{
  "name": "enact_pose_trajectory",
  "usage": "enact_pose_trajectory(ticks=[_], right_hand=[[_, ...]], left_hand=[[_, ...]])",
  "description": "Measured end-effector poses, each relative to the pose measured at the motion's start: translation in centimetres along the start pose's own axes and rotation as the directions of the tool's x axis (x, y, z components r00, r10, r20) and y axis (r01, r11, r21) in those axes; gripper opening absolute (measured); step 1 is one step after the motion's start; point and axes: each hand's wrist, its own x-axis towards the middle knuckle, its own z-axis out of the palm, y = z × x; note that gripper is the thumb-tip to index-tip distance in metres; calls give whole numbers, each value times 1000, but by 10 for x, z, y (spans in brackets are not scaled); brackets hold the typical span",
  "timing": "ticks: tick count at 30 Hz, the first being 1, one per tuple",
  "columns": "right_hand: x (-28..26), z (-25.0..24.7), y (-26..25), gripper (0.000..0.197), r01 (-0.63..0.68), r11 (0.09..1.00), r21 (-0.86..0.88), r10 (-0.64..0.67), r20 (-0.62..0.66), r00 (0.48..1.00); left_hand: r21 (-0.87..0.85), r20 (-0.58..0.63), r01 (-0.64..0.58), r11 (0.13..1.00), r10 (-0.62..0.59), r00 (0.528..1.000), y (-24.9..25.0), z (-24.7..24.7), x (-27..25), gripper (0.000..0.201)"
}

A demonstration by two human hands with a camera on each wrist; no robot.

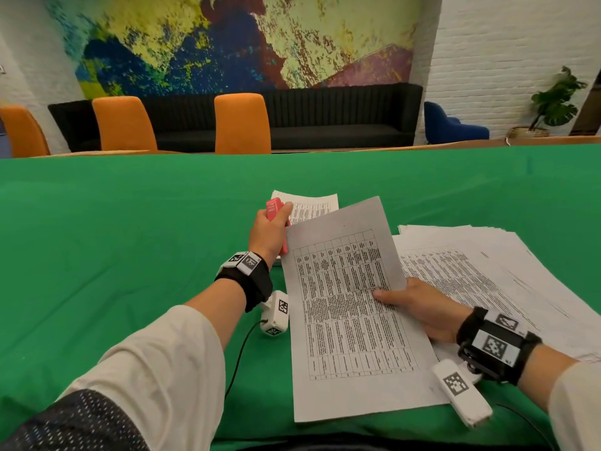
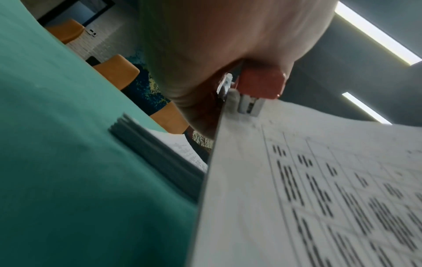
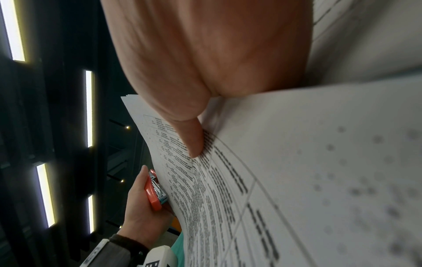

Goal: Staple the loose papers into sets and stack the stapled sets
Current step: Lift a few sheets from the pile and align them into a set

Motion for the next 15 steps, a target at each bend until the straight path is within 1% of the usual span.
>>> enact_pose_trajectory(ticks=[2, 3, 6, 9, 12, 15], right_hand=[[0, 0, 0, 53, 4, 1000, 3, -4, 1, 1000], [0, 0, 0, 51, 7, 1000, 3, -7, 2, 1000], [-1, 0, -1, 48, 12, 1000, -1, -12, 10, 1000], [0, 0, -1, 49, 10, 1000, 7, -10, 15, 1000], [0, 0, -1, 49, 5, 1000, 9, -5, 15, 1000], [-1, 0, -1, 49, 6, 1000, 9, -6, 17, 1000]], left_hand=[[-4, -18, 27, 1000, -27, 999, -4, 3, -4, 67], [-8, -28, 37, 999, -38, 999, -5, 4, -4, 67], [-9, -42, 37, 999, -37, 998, -8, 6, -7, 52], [-34, -31, 34, 999, -35, 999, -10, 5, -9, 44], [-60, -30, 34, 998, -36, 999, -7, 5, -12, 47], [-87, -70, 10, 996, -16, 997, -6, 5, -13, 49]])
